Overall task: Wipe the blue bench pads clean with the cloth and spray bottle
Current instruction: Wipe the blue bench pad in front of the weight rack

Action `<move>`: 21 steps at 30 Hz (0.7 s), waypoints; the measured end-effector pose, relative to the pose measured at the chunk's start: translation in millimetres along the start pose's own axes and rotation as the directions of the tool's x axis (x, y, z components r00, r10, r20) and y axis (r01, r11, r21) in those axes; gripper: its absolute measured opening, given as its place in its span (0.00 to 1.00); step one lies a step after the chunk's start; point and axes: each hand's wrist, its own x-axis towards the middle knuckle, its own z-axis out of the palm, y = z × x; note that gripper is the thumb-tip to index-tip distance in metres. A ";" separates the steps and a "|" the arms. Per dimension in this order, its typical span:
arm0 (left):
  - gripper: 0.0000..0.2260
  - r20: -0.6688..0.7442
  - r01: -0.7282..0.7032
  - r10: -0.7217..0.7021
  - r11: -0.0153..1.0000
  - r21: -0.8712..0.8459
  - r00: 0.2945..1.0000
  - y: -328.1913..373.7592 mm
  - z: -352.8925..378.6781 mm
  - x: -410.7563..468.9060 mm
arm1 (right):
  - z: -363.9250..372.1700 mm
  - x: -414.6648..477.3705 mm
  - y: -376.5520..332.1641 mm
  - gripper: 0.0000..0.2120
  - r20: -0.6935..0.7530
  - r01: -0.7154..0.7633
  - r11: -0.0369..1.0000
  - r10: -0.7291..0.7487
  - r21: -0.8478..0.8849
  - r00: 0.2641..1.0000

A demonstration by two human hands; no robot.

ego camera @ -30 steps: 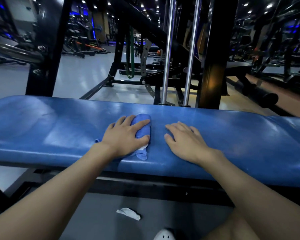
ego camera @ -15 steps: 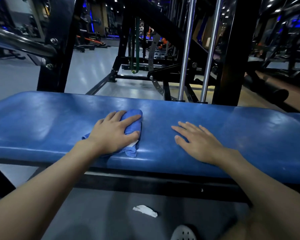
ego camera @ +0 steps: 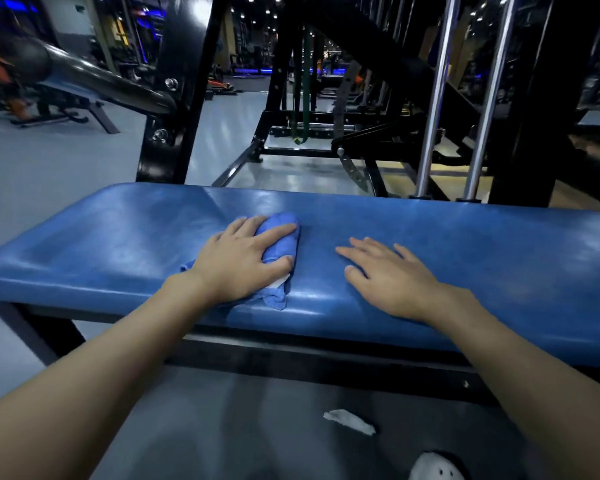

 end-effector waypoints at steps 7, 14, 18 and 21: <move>0.31 0.050 0.033 -0.032 0.999 -0.009 0.998 -54.2 -18.7 -13.7 | 7.6 29.9 -86.8 0.24 -0.051 0.090 0.994 -0.087 0.056 0.995; 0.31 -0.012 0.065 -0.065 0.998 -0.008 0.998 -121.1 -31.3 -24.9 | 3.1 59.8 -148.3 0.09 -0.151 0.060 0.998 -0.062 -0.017 0.987; 0.35 -0.020 0.112 -0.112 0.994 0.004 0.994 -160.1 -40.4 -30.9 | 16.6 84.9 -202.4 0.16 -0.106 0.189 0.982 -0.184 0.031 0.977; 0.35 -0.040 0.160 -0.159 0.987 0.029 0.986 -192.1 -45.6 -37.2 | 25.6 103.8 -233.3 0.14 -0.141 0.217 0.976 -0.215 0.002 0.966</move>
